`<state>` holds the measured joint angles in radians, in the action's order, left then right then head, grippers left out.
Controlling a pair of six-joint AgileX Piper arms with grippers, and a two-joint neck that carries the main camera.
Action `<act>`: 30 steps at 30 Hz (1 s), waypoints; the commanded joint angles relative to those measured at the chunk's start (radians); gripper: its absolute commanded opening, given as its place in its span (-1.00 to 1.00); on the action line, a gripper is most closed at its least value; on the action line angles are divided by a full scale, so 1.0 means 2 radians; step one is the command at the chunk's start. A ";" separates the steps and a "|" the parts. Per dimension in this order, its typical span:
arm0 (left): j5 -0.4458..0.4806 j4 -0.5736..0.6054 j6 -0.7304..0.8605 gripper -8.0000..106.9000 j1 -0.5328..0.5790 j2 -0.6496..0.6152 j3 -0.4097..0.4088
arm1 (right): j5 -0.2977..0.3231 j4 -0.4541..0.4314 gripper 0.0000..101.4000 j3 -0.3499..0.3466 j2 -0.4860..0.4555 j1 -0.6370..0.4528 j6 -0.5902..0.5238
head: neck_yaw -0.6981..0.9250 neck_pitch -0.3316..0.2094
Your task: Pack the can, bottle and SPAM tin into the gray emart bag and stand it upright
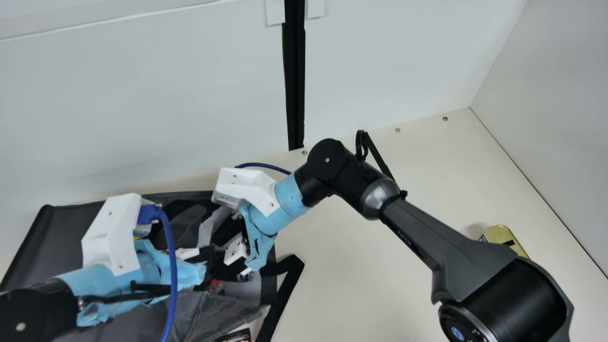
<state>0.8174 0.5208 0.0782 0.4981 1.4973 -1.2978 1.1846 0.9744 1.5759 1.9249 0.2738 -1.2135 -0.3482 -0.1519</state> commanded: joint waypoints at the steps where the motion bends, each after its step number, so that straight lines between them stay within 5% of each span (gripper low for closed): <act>1: 0.000 0.000 0.000 -1.00 0.000 0.000 0.000 | 0.000 -0.003 0.65 0.000 -0.002 -0.001 -0.001 | 0.000 -0.011; 5: 0.000 0.000 0.000 -1.00 0.000 0.000 0.000 | 0.003 -0.004 0.87 -0.001 -0.005 -0.005 -0.002 | 0.000 -0.011; 30: 0.000 0.000 0.000 -1.00 0.000 0.000 0.000 | 0.018 0.002 0.87 -0.074 -0.090 -0.045 -0.030 | 0.000 -0.011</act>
<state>0.8170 0.5202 0.0782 0.4981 1.4973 -1.2978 1.2126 0.9756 1.4376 1.7543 0.1861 -1.2696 -0.3482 -0.1519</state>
